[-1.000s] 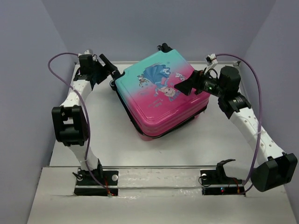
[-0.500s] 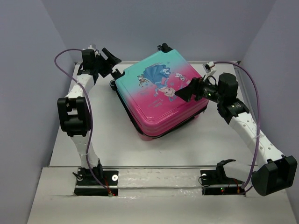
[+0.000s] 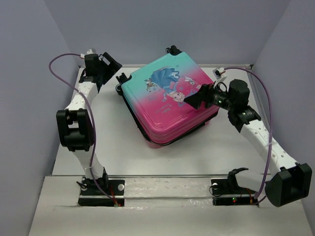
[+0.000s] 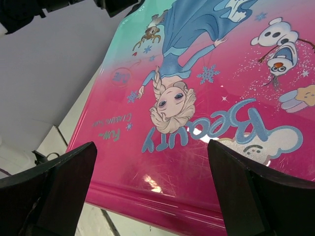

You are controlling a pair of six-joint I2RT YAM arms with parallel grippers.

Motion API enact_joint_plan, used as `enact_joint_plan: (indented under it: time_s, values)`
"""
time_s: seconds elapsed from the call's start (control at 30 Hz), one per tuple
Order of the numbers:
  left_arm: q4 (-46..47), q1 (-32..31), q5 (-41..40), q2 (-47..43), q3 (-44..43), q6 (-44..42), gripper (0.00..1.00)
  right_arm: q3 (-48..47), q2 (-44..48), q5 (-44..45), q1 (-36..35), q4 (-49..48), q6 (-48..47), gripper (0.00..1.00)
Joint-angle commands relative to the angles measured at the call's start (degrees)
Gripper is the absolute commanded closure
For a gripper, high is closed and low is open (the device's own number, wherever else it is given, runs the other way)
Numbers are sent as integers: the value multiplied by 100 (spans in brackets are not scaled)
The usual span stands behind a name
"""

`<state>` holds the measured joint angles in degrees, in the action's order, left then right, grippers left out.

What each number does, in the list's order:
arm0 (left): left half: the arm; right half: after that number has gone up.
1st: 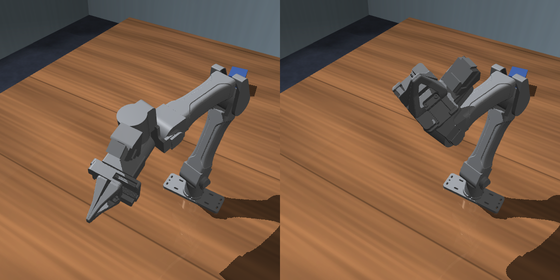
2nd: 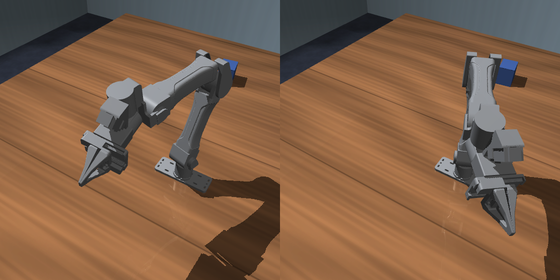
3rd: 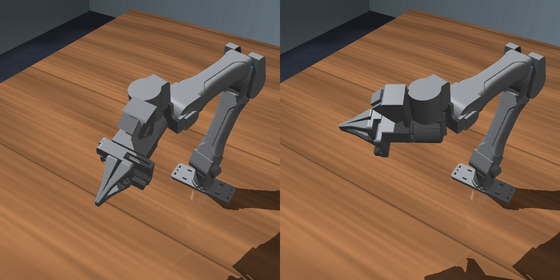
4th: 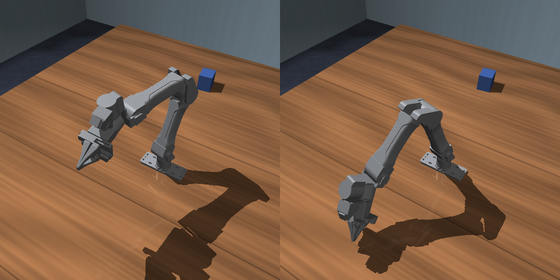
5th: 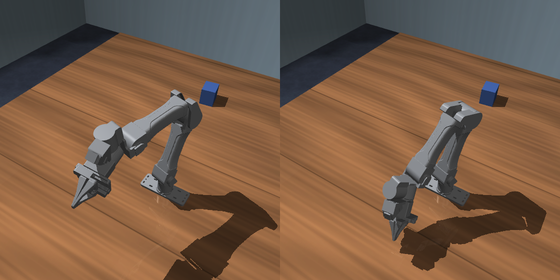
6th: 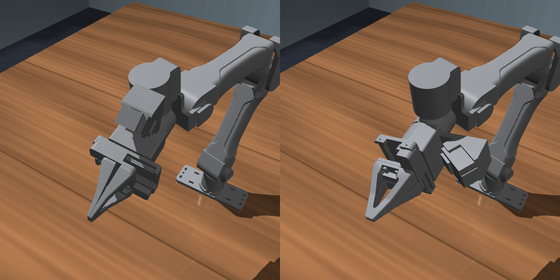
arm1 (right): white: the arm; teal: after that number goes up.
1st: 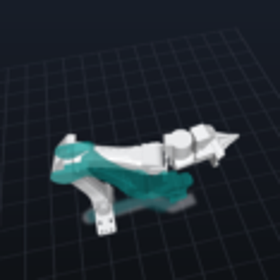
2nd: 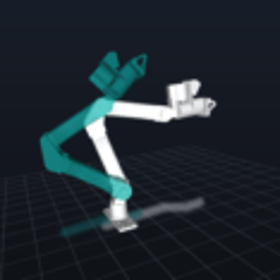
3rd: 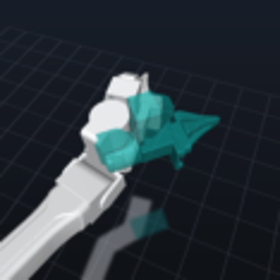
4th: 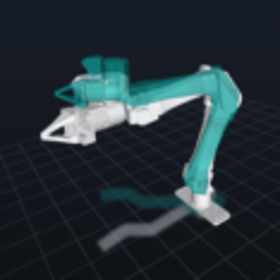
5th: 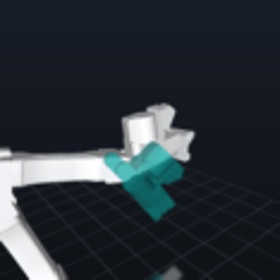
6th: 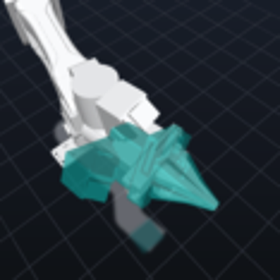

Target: Pack the luggage

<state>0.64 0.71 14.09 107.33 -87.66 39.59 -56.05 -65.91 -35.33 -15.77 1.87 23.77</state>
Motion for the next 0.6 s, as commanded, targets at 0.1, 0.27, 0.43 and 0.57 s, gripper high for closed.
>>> enact_joint_plan:
  time_s: [0.1, 0.27, 0.43, 0.57]
  values:
    - [-55, -246, -698, -995, 320, -549, 1, 68, 184, -35, -14, -477, 5, 0]
    - [-293, -431, -468, -705, 355, -453, 1, 138, 210, -44, -14, -503, 31, 0]
    - [-276, -493, -284, -415, 267, -260, 1, 121, 254, -53, -14, -503, 14, 0]
    - [-240, -528, -249, -204, 100, -101, 1, 138, 193, -62, -14, -503, 5, 0]
